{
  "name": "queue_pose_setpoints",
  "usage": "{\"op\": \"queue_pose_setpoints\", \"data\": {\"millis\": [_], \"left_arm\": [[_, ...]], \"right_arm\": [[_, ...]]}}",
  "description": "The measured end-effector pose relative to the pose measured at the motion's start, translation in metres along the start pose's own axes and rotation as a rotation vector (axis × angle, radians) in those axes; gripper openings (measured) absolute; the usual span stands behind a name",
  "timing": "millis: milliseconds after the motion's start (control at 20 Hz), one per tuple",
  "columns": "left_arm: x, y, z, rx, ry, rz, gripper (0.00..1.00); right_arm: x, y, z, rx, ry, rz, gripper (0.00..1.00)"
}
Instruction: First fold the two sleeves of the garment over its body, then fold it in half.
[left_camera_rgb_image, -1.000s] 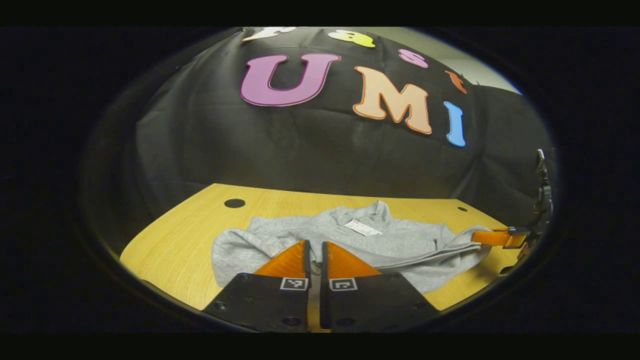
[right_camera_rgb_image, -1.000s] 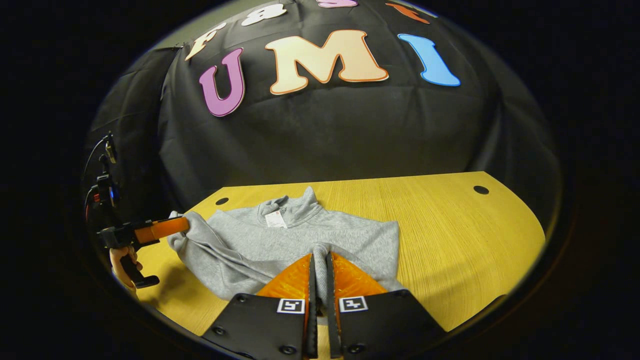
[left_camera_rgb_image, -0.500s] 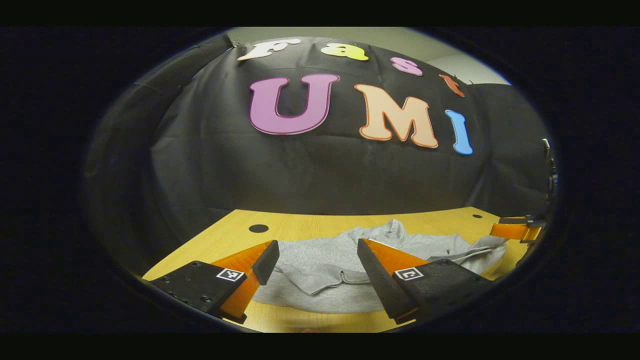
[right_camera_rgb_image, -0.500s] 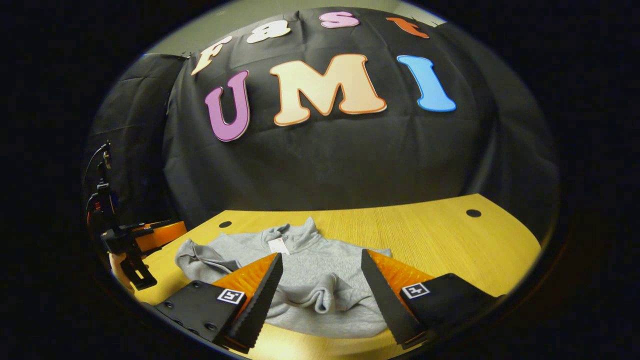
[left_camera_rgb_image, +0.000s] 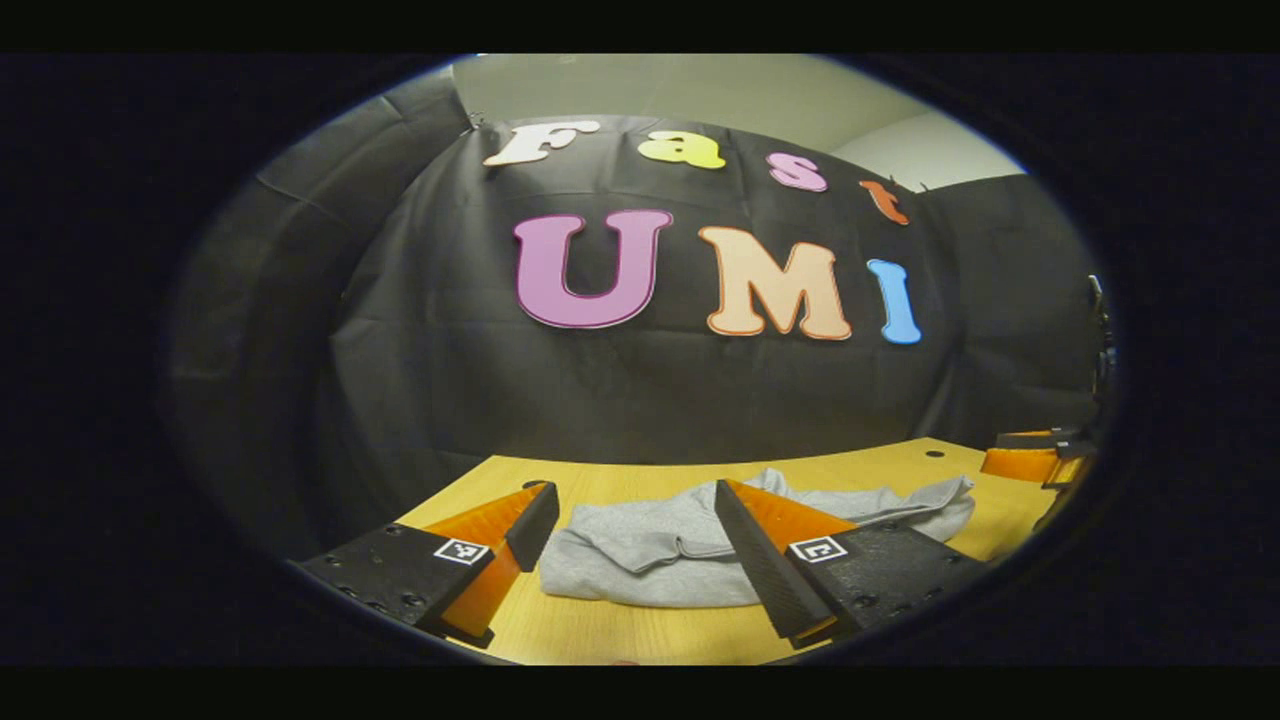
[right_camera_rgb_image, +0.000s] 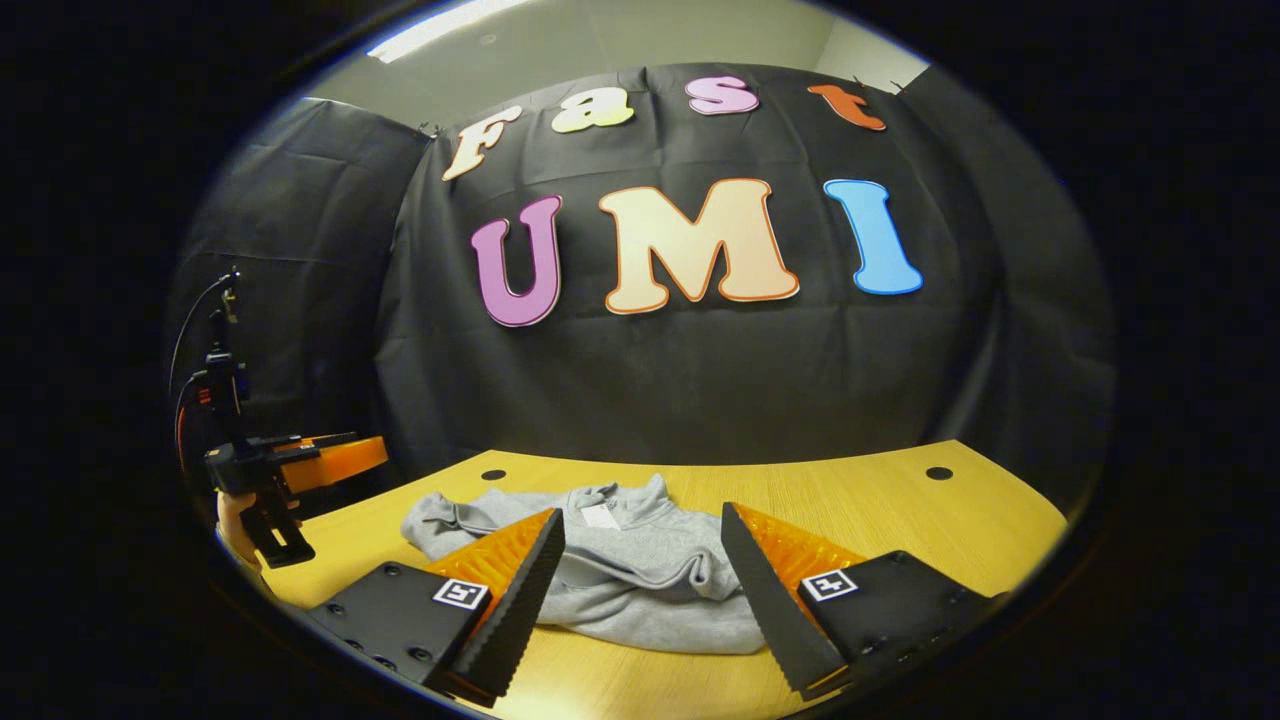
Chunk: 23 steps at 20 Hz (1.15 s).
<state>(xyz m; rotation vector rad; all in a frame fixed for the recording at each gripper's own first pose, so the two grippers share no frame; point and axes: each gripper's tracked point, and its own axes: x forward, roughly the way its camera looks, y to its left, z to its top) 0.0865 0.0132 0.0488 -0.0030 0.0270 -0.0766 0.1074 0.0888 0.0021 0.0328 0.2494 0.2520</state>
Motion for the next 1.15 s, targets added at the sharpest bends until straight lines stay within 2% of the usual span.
{"op": "queue_pose_setpoints", "data": {"millis": [100, 150, 450, 550, 800, 1150], "left_arm": [[-0.017, 0.001, -0.001, -0.002, -0.019, 0.005, 0.93], [-0.024, 0.002, -0.001, 0.0, -0.028, 0.008, 0.93], [-0.052, -0.007, -0.012, 0.033, -0.054, -0.004, 0.92], [-0.055, -0.013, -0.016, 0.022, -0.052, -0.017, 0.93], [-0.052, -0.019, -0.03, 0.023, -0.032, -0.025, 0.93], [-0.047, -0.022, -0.043, 0.029, 0.007, -0.025, 0.92]], "right_arm": [[-0.017, 0.006, -0.002, 0.008, -0.023, 0.009, 0.94], [-0.025, 0.009, -0.004, 0.012, -0.031, 0.015, 0.97], [-0.057, 0.0, -0.03, 0.041, -0.045, 0.001, 0.97], [-0.057, -0.007, -0.042, 0.059, -0.004, -0.013, 0.97], [-0.055, -0.018, -0.044, 0.075, 0.002, -0.042, 0.97], [-0.051, -0.013, -0.053, 0.071, 0.031, -0.026, 0.97]]}}
